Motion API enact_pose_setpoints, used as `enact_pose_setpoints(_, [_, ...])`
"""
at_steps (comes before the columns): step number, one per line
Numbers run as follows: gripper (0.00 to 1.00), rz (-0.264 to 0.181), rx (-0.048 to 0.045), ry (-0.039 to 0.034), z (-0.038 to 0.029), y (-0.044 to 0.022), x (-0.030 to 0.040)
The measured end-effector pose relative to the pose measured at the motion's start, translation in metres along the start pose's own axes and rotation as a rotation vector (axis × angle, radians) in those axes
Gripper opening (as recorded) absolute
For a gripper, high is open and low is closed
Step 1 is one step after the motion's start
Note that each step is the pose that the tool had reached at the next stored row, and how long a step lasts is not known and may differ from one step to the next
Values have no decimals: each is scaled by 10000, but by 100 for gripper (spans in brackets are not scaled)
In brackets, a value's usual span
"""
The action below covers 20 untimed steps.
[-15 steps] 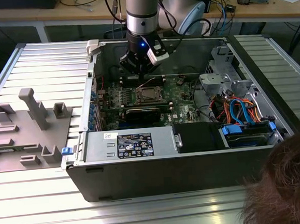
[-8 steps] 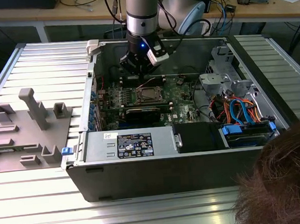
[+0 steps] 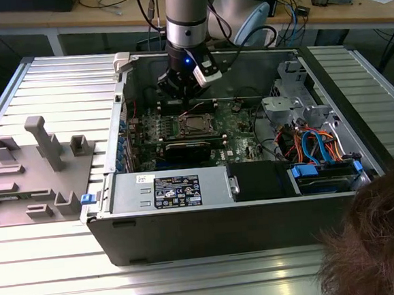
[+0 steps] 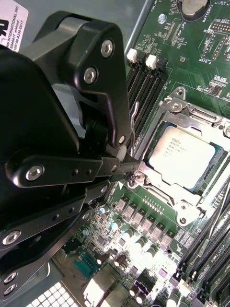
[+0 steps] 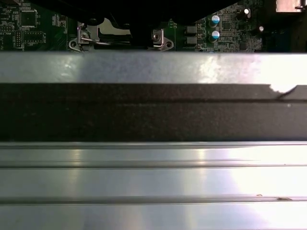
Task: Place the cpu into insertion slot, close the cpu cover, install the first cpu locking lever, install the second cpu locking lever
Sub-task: 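Install the first cpu locking lever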
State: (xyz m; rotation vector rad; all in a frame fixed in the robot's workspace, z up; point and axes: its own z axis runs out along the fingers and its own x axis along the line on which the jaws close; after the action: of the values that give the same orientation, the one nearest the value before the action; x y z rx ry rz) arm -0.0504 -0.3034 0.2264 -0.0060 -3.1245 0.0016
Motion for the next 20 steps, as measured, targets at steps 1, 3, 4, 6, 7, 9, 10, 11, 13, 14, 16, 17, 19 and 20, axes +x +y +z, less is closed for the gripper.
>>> enact_pose_setpoints(1, [11, 0, 0, 0, 2, 0, 0])
enact_pose_setpoints(3, [11, 0, 1, 1, 14, 0, 0])
enact_pose_setpoints(4, [11, 0, 0, 0, 19, 0, 0])
enact_pose_setpoints(6, [11, -1, 0, -1, 22, 0, -1])
enact_pose_setpoints(7, [11, 0, 0, 0, 23, 0, 0])
enact_pose_setpoints(9, [11, 0, 1, 0, 39, 0, -1])
enact_pose_setpoints(10, [11, 0, 0, 0, 56, 0, -1])
enact_pose_setpoints(11, [11, 0, 1, 0, 58, 0, -1])
enact_pose_setpoints(13, [11, 0, 0, 0, 62, 0, -2])
enact_pose_setpoints(14, [11, 1, 0, 0, 64, 0, -2])
enact_pose_setpoints(16, [11, 0, 0, 0, 70, 0, -2])
enact_pose_setpoints(17, [11, 0, 0, 0, 72, 0, -2])
enact_pose_setpoints(19, [11, 0, 0, 0, 76, 0, -2])
enact_pose_setpoints(20, [11, 0, 1, 0, 79, 0, -2])
